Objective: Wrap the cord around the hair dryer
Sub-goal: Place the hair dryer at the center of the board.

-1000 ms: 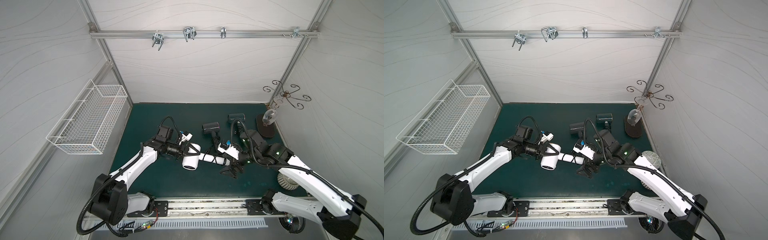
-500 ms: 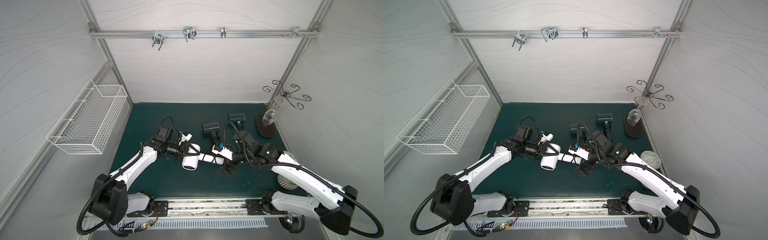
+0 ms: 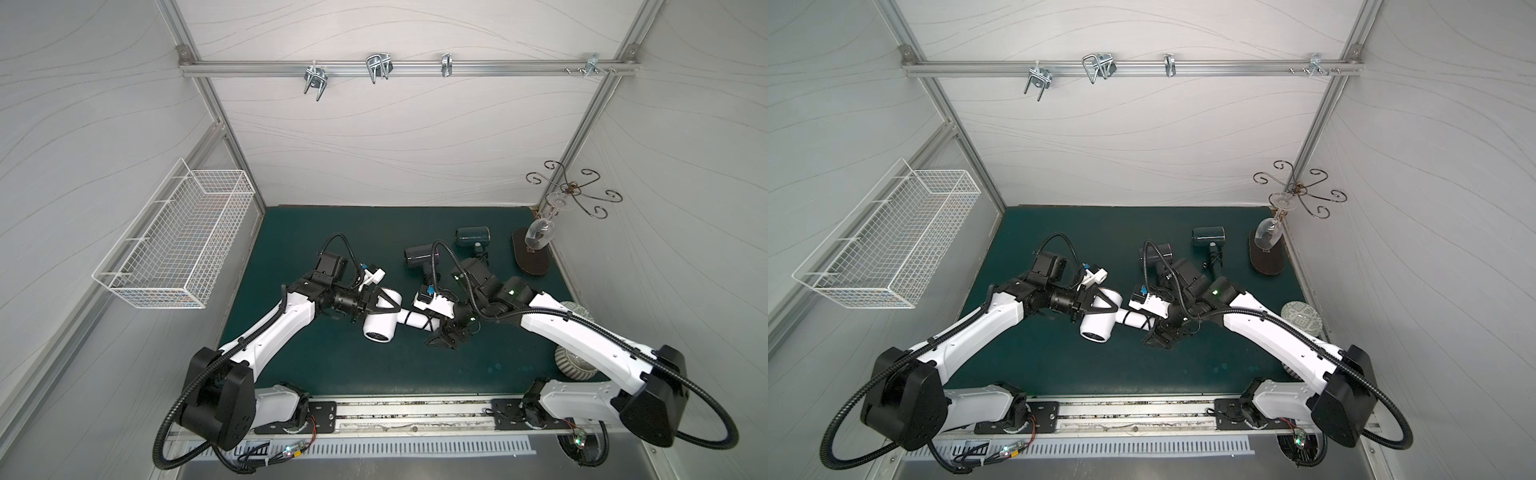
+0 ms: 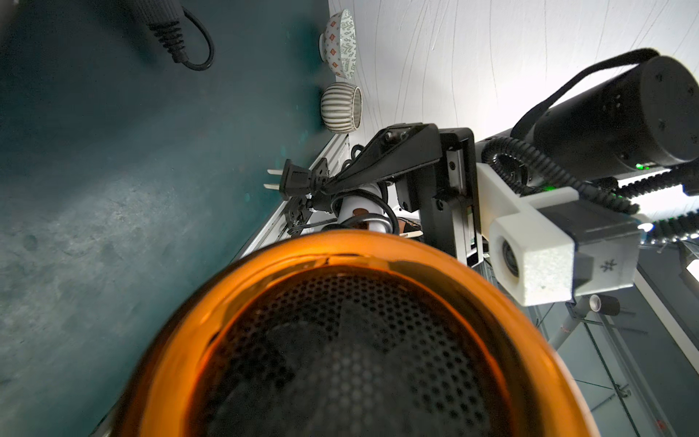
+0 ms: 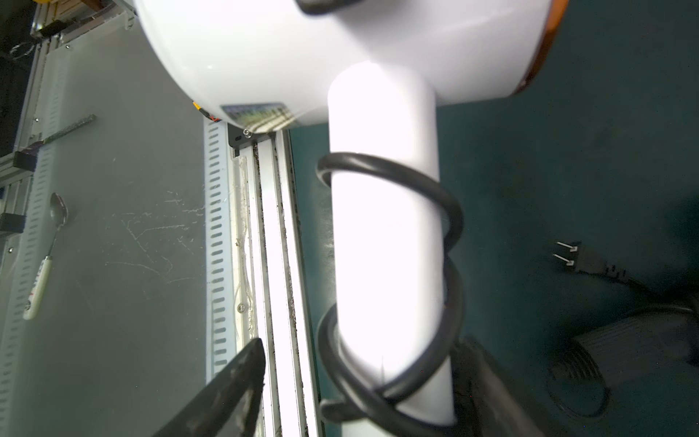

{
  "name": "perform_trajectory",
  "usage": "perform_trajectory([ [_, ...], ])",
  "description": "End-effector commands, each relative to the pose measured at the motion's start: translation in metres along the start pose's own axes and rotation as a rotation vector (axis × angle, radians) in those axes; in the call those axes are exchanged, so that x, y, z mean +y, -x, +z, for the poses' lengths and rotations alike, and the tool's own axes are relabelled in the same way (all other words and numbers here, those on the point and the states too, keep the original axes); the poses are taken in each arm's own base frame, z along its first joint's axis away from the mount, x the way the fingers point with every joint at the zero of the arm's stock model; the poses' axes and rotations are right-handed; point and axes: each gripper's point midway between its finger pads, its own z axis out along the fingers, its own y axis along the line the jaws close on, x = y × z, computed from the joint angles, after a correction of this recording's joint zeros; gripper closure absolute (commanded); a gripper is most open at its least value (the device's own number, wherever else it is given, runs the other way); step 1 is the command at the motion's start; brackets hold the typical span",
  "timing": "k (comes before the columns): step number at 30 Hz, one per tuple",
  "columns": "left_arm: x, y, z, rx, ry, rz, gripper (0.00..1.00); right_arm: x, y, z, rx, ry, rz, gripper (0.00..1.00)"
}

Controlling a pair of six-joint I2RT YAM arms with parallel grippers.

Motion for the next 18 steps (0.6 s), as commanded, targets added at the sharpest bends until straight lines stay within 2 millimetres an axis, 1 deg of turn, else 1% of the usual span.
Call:
perform_trajectory([
  [1,-0.038,0.003,-0.008,0.001,-0.083,0.149,1.00,0.014,-0.001,-0.005,0.000,0.099,0.013,0.27],
  [6,-0.039,0.005,-0.010,-0.008,-0.086,0.159,1.00,0.017,-0.008,-0.007,0.004,0.161,0.067,0.38],
  [11,-0.044,0.010,-0.013,-0.005,-0.089,0.175,1.00,0.019,-0.012,-0.003,0.008,0.190,0.081,0.38],
  [15,-0.050,0.013,-0.014,0.004,-0.084,0.198,1.00,0.019,-0.010,0.001,0.012,0.218,0.098,0.41],
  [18,-0.054,0.017,-0.014,0.007,-0.084,0.213,1.00,0.019,-0.008,0.005,0.016,0.238,0.113,0.45],
])
